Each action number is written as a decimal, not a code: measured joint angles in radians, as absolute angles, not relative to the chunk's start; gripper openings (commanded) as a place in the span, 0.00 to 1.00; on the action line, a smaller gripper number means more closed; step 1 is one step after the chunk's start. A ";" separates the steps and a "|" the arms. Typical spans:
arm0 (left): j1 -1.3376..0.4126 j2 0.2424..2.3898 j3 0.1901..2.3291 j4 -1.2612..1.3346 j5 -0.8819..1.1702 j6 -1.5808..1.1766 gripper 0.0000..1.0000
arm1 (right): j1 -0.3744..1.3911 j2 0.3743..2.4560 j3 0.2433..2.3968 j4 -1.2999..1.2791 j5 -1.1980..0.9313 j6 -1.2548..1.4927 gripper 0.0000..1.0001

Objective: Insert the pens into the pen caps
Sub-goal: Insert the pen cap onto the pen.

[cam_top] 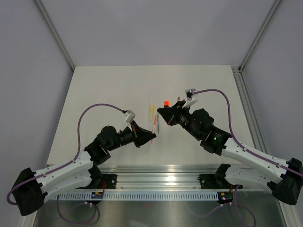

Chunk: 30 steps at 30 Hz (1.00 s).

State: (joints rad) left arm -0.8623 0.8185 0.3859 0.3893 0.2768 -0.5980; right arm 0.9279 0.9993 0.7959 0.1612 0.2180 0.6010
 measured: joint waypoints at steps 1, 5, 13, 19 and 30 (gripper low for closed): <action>-0.863 0.818 0.386 0.389 0.277 -0.598 0.00 | 0.928 0.999 0.796 0.163 0.218 0.601 0.00; -0.864 0.821 0.386 0.389 0.277 -0.598 0.00 | 0.929 0.999 0.796 0.168 0.218 0.601 0.00; -0.866 0.821 0.386 0.389 0.277 -0.594 0.00 | 0.930 0.999 0.796 0.169 0.218 0.602 0.00; -0.866 0.825 0.386 0.389 0.277 -0.591 0.00 | 0.938 1.000 0.796 0.169 0.217 0.602 0.00; -0.866 0.840 0.386 0.388 0.276 -0.591 0.00 | 0.944 1.000 0.796 0.169 0.217 0.603 0.00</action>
